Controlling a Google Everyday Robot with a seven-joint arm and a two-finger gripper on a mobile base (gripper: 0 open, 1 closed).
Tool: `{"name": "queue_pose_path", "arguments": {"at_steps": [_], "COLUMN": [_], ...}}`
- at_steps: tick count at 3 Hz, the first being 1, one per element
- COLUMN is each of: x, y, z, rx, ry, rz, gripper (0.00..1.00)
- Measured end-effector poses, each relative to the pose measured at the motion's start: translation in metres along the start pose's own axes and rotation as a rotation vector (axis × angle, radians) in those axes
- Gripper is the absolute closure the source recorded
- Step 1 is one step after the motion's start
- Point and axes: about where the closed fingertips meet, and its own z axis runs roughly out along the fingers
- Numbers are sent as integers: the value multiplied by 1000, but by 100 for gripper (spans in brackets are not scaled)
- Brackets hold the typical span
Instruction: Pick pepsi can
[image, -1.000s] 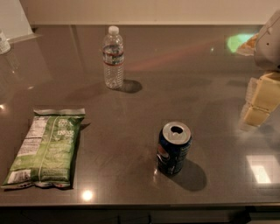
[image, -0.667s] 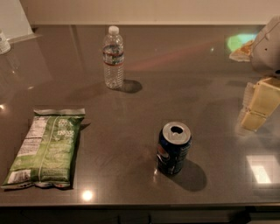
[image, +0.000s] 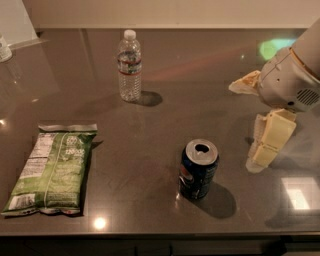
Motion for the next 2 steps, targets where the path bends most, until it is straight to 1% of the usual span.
{"name": "queue_pose_path", "arguments": {"at_steps": [1,2], "x": [-18,-25], "y": [13,19], "z": [24,32], "rx": [-97,-129], "ry": [-104,-138], "rz": [-43,-58], "gripper": [0,0]}}
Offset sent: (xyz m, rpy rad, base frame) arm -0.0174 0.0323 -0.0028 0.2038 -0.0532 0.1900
